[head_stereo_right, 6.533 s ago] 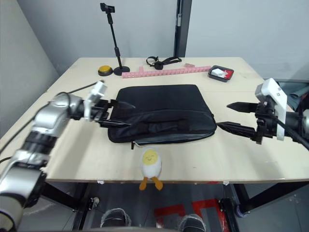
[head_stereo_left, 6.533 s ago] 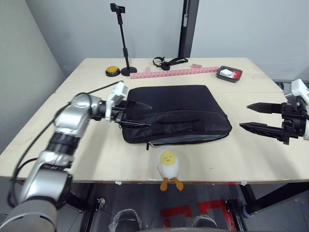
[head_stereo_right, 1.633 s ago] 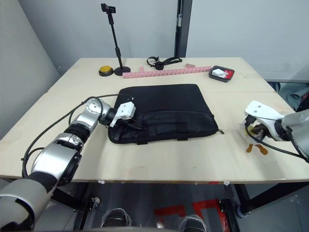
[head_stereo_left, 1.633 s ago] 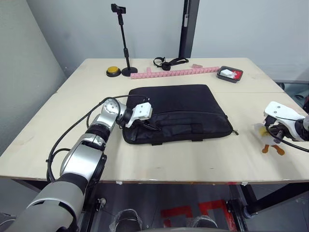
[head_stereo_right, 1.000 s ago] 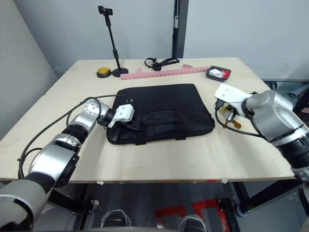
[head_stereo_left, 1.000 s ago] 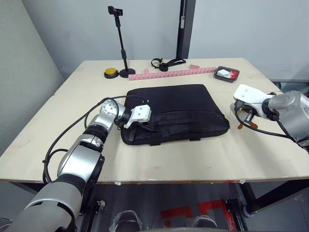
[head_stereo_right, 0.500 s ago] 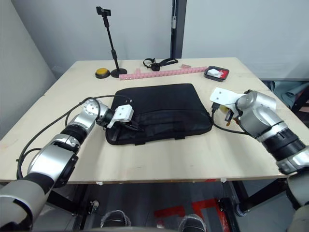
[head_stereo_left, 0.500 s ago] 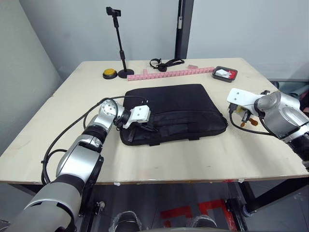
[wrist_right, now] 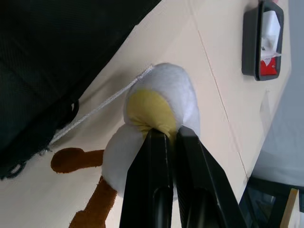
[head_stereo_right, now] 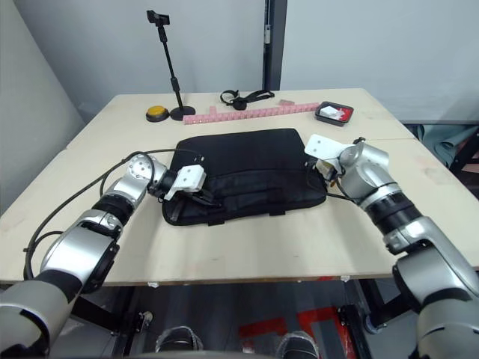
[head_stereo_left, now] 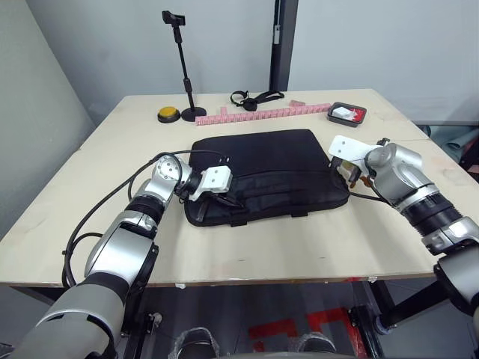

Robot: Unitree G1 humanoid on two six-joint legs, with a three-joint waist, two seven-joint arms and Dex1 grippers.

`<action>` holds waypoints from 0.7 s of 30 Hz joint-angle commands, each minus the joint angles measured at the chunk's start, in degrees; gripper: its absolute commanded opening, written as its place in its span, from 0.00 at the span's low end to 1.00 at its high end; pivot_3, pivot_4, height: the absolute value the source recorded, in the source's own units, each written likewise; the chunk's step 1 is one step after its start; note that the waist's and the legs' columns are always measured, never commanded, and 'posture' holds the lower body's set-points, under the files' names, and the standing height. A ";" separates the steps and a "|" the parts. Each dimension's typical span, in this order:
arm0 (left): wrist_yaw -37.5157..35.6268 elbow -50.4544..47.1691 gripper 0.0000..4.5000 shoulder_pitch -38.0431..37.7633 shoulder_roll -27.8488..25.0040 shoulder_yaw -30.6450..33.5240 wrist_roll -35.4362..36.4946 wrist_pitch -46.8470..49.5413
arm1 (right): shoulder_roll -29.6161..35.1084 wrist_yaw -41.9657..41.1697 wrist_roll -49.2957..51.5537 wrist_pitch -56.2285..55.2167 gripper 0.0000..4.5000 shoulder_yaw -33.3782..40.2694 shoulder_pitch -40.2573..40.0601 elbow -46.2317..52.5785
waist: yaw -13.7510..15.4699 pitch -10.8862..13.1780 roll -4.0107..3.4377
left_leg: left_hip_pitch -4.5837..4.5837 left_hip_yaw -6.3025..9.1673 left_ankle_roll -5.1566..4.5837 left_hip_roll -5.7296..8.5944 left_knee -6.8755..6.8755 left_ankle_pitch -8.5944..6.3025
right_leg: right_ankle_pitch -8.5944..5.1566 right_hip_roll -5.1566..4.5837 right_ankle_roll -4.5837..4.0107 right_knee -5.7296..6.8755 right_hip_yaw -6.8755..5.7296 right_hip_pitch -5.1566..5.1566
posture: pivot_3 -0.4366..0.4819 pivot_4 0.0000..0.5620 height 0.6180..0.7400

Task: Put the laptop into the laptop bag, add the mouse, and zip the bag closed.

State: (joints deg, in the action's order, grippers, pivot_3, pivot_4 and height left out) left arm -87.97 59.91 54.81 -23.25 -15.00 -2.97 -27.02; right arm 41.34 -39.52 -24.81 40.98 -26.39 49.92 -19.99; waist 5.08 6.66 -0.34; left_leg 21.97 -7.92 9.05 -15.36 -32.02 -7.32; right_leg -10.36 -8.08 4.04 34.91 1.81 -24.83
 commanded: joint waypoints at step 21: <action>-3.33 -0.84 0.00 -5.94 -1.24 -4.83 -3.61 3.92 | -6.92 4.61 6.84 4.90 0.01 12.25 4.81 -5.60 | -0.30 -0.01 -0.01 | -0.01 -0.04 0.04 0.00 0.16 -0.01 | 0.00 0.02 0.00 -0.11 0.01 -0.04 | 0.48 0.27 1.00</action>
State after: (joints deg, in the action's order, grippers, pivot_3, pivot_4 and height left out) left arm -89.19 56.40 52.02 -23.73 -16.41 -2.80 -25.63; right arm 33.04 -34.34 -17.46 46.51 -14.42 54.58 -28.49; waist 4.78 6.65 -0.35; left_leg 21.96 -7.96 9.09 -15.36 -31.85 -7.32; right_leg -10.36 -8.05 4.04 34.78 1.81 -24.86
